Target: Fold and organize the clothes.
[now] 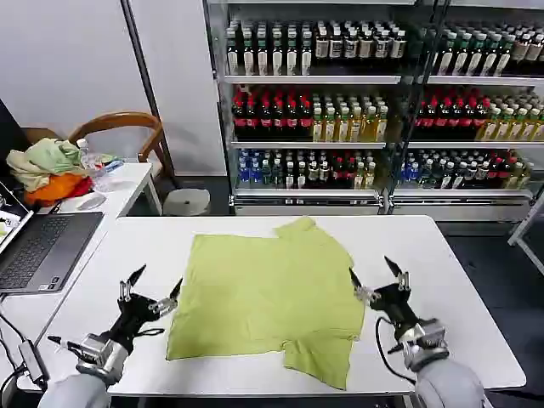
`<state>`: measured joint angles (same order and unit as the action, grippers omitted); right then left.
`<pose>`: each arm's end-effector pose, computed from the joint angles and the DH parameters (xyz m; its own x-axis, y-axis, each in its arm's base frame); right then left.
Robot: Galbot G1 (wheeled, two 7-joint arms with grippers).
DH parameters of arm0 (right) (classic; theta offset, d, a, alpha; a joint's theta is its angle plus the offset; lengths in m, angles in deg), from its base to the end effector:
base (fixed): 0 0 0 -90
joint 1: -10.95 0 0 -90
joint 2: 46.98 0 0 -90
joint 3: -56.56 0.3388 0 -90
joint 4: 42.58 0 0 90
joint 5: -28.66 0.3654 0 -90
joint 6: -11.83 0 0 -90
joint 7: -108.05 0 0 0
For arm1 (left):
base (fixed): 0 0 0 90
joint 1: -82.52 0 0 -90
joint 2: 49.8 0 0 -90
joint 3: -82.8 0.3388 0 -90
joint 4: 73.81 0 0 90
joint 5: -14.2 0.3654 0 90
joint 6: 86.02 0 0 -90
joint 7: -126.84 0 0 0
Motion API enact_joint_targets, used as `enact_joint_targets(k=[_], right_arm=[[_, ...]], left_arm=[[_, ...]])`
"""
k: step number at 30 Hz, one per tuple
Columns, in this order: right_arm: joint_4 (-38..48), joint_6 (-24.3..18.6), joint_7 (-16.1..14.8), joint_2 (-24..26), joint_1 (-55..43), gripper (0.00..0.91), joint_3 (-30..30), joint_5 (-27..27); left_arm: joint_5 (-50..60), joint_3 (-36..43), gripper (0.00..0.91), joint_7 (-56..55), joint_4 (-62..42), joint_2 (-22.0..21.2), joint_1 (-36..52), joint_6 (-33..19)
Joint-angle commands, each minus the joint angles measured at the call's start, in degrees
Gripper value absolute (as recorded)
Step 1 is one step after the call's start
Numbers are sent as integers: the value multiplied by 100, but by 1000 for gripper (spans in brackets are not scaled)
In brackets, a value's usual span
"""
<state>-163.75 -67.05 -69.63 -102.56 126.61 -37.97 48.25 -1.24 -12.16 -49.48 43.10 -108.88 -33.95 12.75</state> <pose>0.2214 -0.0642 -0.2588 -0.9397 -0.2755 0.2029 -0.3093 0.9375 -0.1594 0.2307 0.1133 -0.2649 -0.9663 0.1879 0.1761 0.2269 0.9446 0.2370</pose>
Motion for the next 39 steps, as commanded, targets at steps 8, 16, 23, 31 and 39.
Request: enact_joint_targets(k=[8,16,23,31,39], right_arm=[[-560,214,-19,369,1649,907,-87,120],[-304,225,55,249,1558,907,-411,107],[-221,166,240,142,1526,907,-636,60],[-217,155,446,98,1515,907,-702,63],[-185,169,503,45,1434,816,-790,-20]], left_arm=[[-839,-21,907,-510,1170,-81,-1220,2367],[-726,62,907,-786,1068,-103,-1290,2425],[-776,62,907,-965,655,-76,-1125,2425],[-840,84,907,-981,637,-109,-1140,2428],[-931,95,907,-1082,481,-129,-1040,2424]])
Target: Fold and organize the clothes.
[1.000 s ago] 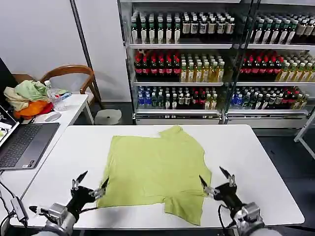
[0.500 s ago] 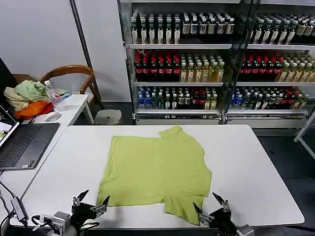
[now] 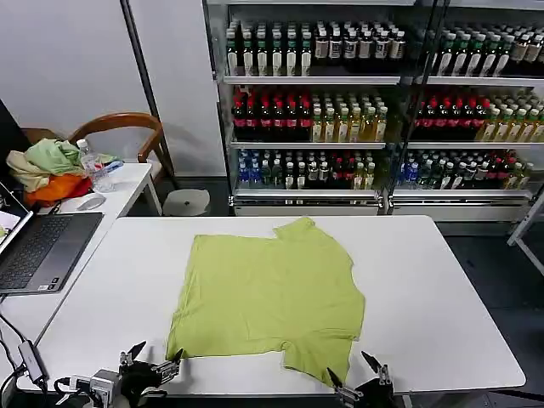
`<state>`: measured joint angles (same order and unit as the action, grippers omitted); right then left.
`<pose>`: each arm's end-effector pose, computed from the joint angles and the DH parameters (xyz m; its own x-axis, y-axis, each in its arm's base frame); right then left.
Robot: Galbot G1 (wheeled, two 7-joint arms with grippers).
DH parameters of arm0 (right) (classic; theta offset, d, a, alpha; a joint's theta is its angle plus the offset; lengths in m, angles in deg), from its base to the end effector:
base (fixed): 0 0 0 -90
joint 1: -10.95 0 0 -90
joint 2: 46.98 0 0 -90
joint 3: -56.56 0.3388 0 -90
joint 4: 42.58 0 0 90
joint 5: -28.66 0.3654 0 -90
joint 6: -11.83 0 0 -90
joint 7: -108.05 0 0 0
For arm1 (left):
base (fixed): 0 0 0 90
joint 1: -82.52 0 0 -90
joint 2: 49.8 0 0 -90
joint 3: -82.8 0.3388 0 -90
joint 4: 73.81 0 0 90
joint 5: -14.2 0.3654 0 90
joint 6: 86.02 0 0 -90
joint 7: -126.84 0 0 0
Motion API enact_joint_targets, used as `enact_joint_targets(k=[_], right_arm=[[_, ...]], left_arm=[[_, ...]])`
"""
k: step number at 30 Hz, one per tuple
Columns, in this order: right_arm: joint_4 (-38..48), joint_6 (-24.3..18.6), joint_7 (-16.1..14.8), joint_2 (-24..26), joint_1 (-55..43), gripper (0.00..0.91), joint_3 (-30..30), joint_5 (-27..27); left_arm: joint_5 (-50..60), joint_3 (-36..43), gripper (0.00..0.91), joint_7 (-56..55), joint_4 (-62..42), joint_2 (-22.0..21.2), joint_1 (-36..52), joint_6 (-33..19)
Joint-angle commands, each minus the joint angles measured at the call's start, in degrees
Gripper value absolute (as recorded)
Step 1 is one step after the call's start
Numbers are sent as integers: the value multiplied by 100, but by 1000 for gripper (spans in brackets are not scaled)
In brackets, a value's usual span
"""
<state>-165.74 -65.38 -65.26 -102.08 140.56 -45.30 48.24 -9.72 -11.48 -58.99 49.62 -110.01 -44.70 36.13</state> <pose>0.1350 -0.0279 -0.3064 -0.8298 -0.3156 0.4602 -0.3691 0.9289 -0.0285 0.1768 0.0881 -0.2700 -0.7945 0.0540 0.6049 0.1444 0.9843 0.1019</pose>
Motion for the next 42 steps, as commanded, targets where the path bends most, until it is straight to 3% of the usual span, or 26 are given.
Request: enact_joint_targets(k=[1,2,3,4,25,30,34,42], right_arm=[[14,12,73,-13,26,141,-75,-20],[16,27,81,-17,14,40,-89,-24],[22,42,96,-21,7,0,-113,-28],[27,42,104,-23,6,0,-121,-26],[56,-41,24,-98,-79,0,-214,68],[-150,-131,-184,-17,11,0,-66,41],[-236,-604,-530,88,294,0,113,-446],[-704,-805,-665,99,898,0,327,-434]], left_arm=[[-81,31,484,-133,-181,-18,39,86],[-76,45,212,-147,-197,-23,44,85],[-78,55,71,-153,-200,-25,47,84],[-78,56,40,-146,-198,-29,46,84],[32,169,40,185,-83,-58,5,-56],[63,132,40,344,55,-57,-26,-116],[185,-28,40,542,265,-44,-260,-167],[249,-320,40,561,755,-52,-872,-193]])
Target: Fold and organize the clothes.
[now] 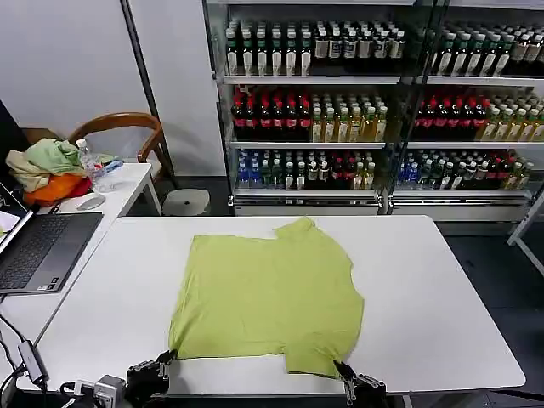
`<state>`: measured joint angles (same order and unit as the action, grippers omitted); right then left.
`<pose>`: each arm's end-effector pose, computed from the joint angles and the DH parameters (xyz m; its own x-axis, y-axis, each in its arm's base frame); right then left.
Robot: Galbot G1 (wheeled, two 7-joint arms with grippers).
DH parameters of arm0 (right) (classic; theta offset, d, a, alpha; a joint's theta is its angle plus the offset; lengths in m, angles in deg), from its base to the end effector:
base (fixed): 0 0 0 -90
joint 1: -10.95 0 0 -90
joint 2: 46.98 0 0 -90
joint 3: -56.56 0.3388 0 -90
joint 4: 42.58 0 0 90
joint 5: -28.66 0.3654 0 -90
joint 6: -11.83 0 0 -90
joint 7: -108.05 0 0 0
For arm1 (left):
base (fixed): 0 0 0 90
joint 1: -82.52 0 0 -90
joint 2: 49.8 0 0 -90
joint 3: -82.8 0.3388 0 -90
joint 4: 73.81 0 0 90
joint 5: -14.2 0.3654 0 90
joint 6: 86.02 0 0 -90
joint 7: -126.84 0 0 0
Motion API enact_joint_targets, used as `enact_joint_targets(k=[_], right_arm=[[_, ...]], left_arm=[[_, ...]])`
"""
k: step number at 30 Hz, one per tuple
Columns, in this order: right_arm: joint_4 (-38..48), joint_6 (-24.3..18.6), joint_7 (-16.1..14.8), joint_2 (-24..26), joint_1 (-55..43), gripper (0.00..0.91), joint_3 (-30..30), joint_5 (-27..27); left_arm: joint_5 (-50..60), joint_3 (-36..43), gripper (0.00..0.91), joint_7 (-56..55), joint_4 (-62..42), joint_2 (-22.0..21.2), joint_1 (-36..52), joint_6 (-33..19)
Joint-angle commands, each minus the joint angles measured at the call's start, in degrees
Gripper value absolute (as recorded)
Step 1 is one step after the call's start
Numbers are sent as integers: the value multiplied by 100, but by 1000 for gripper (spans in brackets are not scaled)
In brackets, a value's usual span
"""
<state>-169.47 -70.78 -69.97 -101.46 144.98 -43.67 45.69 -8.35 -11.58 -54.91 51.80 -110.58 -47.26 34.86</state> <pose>0.1182 -0.0272 -0.2915 -0.8287 -0.4137 0.3770 -0.4530 0.8914 -0.0177 0.1643 0.0813 -0.2655 -0.7903 0.1325 0.5982 0.2117 0.9753 0.0637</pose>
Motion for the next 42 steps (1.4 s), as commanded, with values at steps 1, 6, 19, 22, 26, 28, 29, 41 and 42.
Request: enact_joint_targets(k=[1,6,19,22,26,28,29,41,42], right_arm=[[-397,-277,-194,38,564,0,210,-196],[-476,-264,-135,49,898,0,355,-277],[-916,-360,-178,97,1236,0,812,-219],[-976,-367,-130,89,928,0,847,-101],[-685,-123,-41,48,-176,0,724,67],[-534,-22,-17,54,-627,0,663,153],[-457,17,-7,58,-742,0,628,185],[788,307,85,-119,-2584,0,15,401],[850,318,85,-127,-2665,0,-40,401]], left_arm=[[108,-437,40,172,598,5,-729,-77],[118,-669,40,234,656,45,-1048,-123],[128,-1026,40,336,1054,128,-1354,-84],[-69,-1021,50,304,1029,175,-963,-90],[-418,-863,40,212,728,390,-248,-153],[-506,-775,40,248,544,494,102,-212],[-588,-732,40,268,448,530,223,-217],[-948,-147,40,422,-818,667,1369,-632],[-947,-90,40,452,-889,660,1430,-662]])
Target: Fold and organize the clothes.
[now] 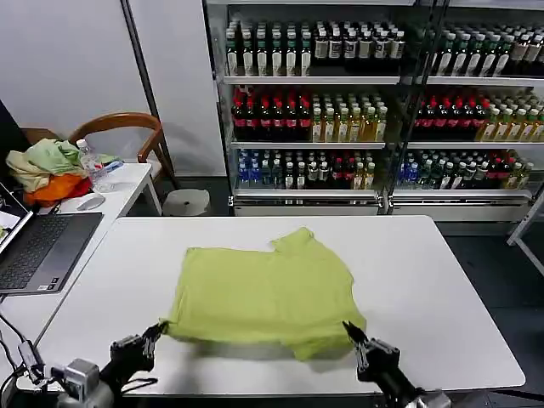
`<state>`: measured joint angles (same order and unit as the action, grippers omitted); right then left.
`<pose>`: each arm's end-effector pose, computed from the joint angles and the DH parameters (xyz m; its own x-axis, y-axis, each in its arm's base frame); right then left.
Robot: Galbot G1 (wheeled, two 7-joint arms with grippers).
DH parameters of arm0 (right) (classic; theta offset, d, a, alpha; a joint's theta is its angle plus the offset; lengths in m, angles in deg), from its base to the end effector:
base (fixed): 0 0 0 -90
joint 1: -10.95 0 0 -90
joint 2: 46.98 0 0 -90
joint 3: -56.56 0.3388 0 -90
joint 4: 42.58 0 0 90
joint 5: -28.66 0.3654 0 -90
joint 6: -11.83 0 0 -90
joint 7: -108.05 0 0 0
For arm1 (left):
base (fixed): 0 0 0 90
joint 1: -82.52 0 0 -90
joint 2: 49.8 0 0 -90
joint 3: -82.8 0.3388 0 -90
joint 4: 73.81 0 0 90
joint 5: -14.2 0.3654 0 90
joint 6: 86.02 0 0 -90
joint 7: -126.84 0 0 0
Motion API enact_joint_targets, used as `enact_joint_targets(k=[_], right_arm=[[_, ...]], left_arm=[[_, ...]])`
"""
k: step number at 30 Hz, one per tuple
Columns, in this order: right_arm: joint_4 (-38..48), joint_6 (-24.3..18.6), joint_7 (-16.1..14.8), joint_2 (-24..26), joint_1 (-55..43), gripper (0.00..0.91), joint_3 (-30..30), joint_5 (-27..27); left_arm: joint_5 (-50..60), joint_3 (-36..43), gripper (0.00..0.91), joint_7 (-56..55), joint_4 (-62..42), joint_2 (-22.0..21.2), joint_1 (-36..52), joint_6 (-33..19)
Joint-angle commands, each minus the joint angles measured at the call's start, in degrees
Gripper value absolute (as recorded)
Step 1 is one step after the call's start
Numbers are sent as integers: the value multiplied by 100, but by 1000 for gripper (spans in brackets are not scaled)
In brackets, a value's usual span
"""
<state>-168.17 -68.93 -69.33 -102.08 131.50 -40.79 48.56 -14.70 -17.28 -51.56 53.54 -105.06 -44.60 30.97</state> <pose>0.1902 -0.0410 -0.2576 -0.9123 -0.3546 0.2049 -0.3799 0.9196 -0.1000 0.1874 0.1085 -0.2262 -0.8635 0.1960 0.4647 0.2558 0.9643 0.0686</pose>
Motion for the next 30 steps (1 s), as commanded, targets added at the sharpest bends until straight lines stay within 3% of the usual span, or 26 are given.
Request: enact_joint_targets(k=[1,25,26,27,30], right_arm=[[802,159,21,-84,-1409,0,-406,114],[2012,238,29,-525,-2121,0,-1057,-65],[2012,238,26,-529,-2129,0,-1062,-65],[2064,243,21,-544,-2155,907,-1087,-66],[2194,367,76,-563,-2253,907,-1165,-104]], left_arm=[[-299,529,40,121,-1120,99,1216,-291],[-64,1123,60,304,-1948,32,1961,-593],[-54,1127,353,310,-1962,29,1975,-599],[-37,1136,907,313,-1984,27,1991,-606],[22,1182,907,303,-2049,34,2033,-635]])
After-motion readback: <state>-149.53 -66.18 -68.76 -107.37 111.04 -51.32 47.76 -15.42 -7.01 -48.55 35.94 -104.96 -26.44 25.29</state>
